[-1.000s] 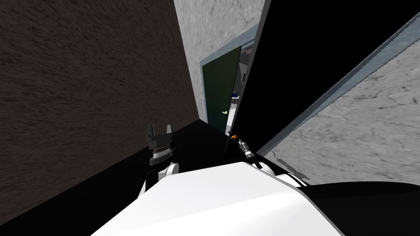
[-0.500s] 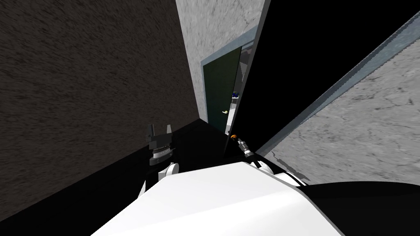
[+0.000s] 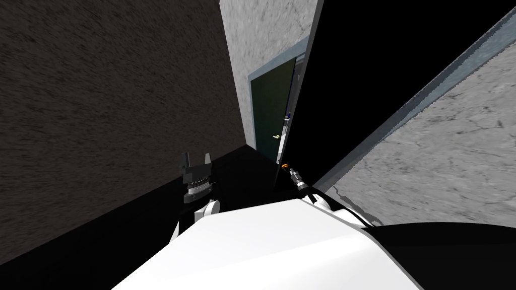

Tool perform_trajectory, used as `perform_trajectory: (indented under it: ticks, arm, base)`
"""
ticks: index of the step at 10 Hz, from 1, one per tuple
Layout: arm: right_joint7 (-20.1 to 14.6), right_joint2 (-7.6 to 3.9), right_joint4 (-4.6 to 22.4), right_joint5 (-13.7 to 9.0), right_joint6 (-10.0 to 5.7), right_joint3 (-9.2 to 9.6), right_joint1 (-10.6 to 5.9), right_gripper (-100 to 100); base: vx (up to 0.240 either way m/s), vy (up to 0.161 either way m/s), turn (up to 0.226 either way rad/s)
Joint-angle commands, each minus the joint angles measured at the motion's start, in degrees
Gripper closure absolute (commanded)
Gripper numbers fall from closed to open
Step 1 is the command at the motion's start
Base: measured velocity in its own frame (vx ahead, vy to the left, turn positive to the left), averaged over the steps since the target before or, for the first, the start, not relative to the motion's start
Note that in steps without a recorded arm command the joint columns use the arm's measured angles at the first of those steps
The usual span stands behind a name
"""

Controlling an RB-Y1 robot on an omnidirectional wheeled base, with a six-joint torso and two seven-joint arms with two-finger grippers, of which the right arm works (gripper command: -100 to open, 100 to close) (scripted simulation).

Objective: Pull the door open

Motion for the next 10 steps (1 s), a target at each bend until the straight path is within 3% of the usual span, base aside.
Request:
perform_trajectory:
  ticks: [1,2,4,6,8,9,10]
  arm:
    - [0.0,0.0,0.0,0.0,0.0,0.0,0.0,100]
    - [0.1,-0.18,-0.5,-0.5,-0.12,1.86,0.09,100]
    - [0.1,-0.31,-1.0,-0.9,-0.12,3.06,0.14,100]
    - [0.1,-0.31,-1.0,-0.9,-0.12,3.06,0.14,100]
    - [0.2,-0.53,-1.9,-1.5,-0.12,5.16,0.24,100]
    - [0.2,-0.53,-1.9,-1.5,-0.12,5.16,0.24,100]
    - [0.2,-0.69,-2.6,-1.9,-0.12,6.64,0.31,100]
  base:
    - [-0.013,-0.007,-0.007]
    - [-0.141,-0.002,0.033]
    - [-0.166,-0.016,0.016]
    - [-0.059,0.001,-0.018]
    - [-0.09,-0.041,0.022]
    - [-0.066,-0.036,0.024]
    - [-0.085,-0.053,0.026]
